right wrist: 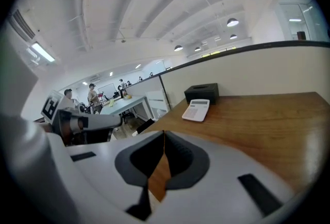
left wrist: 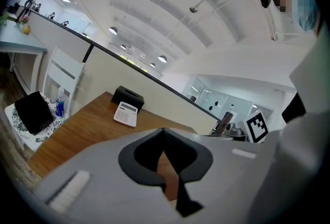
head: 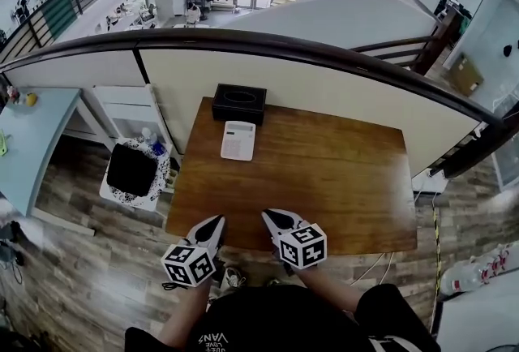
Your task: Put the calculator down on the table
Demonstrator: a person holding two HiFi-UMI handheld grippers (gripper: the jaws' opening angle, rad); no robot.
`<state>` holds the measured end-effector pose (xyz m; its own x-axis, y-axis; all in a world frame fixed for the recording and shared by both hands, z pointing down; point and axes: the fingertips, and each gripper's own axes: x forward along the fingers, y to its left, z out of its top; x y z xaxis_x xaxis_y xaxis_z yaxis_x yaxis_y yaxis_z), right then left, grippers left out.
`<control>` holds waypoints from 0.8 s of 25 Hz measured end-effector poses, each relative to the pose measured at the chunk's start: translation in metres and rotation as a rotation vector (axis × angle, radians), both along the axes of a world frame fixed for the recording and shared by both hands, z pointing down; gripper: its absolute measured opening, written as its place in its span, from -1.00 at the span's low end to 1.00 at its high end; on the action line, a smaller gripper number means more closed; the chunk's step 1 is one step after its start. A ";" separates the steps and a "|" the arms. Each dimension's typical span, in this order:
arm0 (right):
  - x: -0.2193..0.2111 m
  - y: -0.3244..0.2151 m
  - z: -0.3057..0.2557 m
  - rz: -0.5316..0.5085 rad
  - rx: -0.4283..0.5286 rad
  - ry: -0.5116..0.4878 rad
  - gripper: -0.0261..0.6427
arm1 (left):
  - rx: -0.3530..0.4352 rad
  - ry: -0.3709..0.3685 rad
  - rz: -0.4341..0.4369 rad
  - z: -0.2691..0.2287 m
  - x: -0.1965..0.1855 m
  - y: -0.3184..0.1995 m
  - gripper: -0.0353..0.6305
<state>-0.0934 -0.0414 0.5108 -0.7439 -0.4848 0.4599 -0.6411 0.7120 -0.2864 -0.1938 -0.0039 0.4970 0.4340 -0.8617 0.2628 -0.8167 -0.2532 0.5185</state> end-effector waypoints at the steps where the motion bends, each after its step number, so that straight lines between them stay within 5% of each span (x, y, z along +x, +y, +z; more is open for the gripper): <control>1: 0.003 0.002 0.000 -0.013 -0.001 0.002 -0.87 | 0.000 -0.001 -0.009 0.000 0.004 0.002 -0.86; 20: 0.059 0.018 -0.005 -0.120 0.040 -0.014 -0.89 | 0.001 -0.049 -0.142 0.003 0.072 0.042 -0.86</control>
<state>-0.0346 -0.0237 0.5061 -0.8038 -0.4096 0.4313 -0.5466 0.7947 -0.2640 -0.1223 0.0379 0.4999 0.2945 -0.9137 0.2800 -0.8688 -0.1340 0.4766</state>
